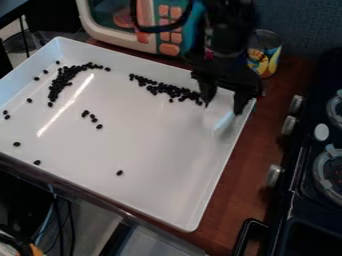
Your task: Sweep into pile
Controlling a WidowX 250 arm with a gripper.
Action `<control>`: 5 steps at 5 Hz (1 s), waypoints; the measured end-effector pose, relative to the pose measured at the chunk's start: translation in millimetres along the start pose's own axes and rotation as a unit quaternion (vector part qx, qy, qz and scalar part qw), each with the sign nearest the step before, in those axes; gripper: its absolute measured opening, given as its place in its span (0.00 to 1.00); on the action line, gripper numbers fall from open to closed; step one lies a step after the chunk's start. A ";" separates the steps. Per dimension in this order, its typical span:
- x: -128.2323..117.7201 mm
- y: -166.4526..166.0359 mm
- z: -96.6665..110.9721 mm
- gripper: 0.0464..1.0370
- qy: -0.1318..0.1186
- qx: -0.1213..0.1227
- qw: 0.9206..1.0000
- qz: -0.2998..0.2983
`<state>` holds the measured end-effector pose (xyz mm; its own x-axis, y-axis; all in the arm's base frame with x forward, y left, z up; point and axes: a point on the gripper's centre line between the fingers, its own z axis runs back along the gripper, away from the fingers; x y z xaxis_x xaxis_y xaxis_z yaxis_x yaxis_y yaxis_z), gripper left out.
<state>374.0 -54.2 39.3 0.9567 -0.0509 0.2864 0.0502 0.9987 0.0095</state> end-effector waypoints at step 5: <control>1.1 42.8 -14.8 0.68 -0.008 0.026 1.000 0.009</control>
<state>381.5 -11.6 25.8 0.9529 -0.0338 0.3015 0.0182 0.9984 0.0544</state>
